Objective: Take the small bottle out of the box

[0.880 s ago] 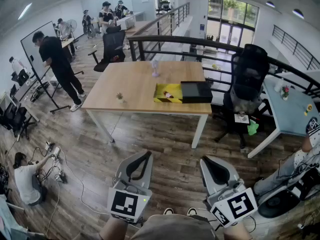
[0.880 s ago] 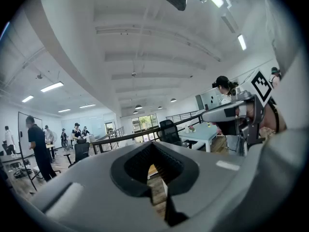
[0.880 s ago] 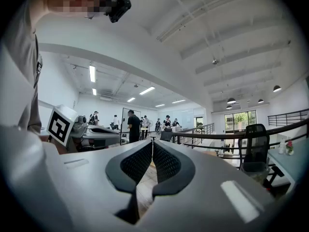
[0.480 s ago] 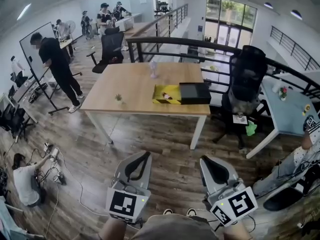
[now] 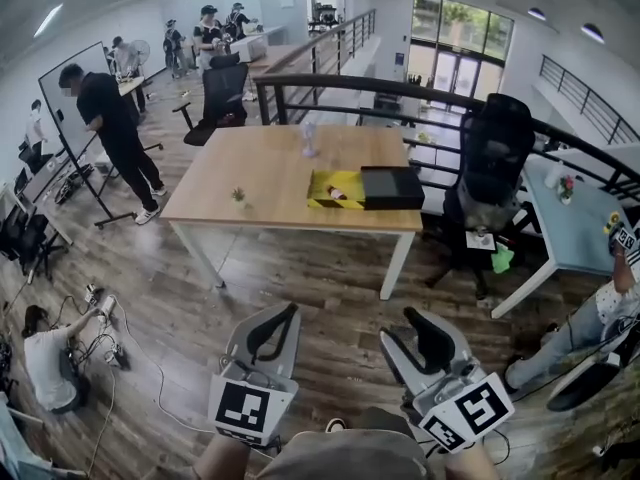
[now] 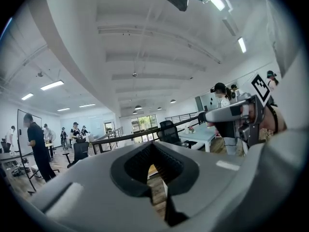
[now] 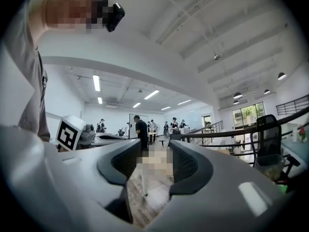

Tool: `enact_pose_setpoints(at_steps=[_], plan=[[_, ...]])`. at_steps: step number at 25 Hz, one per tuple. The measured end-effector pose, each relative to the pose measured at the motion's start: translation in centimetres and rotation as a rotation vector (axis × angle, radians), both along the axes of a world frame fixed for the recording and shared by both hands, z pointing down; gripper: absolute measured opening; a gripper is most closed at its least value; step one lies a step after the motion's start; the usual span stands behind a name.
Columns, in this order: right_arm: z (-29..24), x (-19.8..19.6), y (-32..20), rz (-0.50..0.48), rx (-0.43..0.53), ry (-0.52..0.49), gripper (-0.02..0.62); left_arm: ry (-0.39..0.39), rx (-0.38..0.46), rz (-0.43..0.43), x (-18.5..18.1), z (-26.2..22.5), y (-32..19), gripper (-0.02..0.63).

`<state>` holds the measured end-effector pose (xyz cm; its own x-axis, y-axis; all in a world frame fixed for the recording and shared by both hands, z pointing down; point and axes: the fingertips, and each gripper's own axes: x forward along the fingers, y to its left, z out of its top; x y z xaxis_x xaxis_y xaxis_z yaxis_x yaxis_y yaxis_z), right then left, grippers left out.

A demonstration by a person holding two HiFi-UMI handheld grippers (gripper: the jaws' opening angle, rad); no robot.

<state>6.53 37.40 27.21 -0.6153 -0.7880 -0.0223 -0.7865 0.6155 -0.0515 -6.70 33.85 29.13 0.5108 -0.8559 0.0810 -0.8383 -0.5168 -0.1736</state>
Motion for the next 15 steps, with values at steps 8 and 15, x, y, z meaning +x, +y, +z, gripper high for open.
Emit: enact_pose_setpoints(at_steps=[8, 15], plan=[[-0.2, 2.1, -2.9, 0.121, 0.004, 0.008, 0.221, 0.023, -0.021, 0.016, -0.4, 0.9, -2.4, 0.0], [0.5, 2.3, -6.4, 0.111, -0.013, 0.032, 0.221, 0.018, -0.007, 0.021, -0.1, 1.1, -5.9, 0.0]])
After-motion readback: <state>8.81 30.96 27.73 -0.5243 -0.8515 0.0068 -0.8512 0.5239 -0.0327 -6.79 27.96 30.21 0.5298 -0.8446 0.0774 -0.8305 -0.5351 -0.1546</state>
